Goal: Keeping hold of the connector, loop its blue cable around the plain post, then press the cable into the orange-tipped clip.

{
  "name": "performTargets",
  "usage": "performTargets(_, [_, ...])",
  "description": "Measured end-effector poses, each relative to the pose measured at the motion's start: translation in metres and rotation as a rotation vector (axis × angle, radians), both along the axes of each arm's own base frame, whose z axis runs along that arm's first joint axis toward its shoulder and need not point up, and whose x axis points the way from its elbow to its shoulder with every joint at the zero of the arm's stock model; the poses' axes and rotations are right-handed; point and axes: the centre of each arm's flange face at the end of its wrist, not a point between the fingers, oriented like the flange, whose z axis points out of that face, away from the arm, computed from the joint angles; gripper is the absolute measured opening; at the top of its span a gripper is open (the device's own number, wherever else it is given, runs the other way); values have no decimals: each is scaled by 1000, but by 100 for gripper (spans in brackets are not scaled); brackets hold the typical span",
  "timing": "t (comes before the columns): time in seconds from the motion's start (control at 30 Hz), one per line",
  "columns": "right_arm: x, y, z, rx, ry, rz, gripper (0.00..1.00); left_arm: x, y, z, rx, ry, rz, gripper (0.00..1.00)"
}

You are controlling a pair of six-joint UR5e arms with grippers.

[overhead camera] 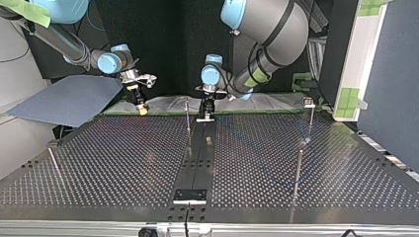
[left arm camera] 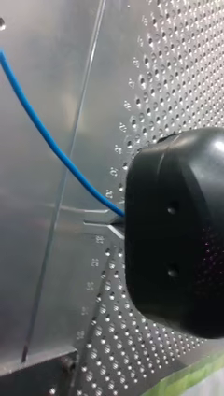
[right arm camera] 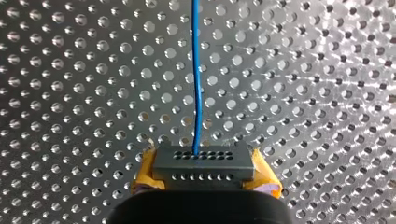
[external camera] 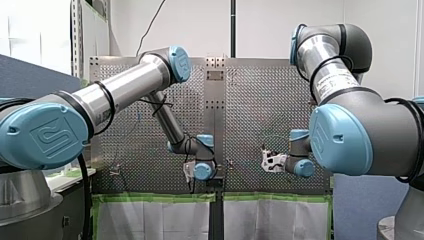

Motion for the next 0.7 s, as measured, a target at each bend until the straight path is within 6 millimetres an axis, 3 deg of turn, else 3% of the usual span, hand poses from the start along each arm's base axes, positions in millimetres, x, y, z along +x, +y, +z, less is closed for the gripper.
performTargets(0.7, [4, -16, 11, -32, -43, 4, 0, 26, 8, 15, 16, -17, 36, 1])
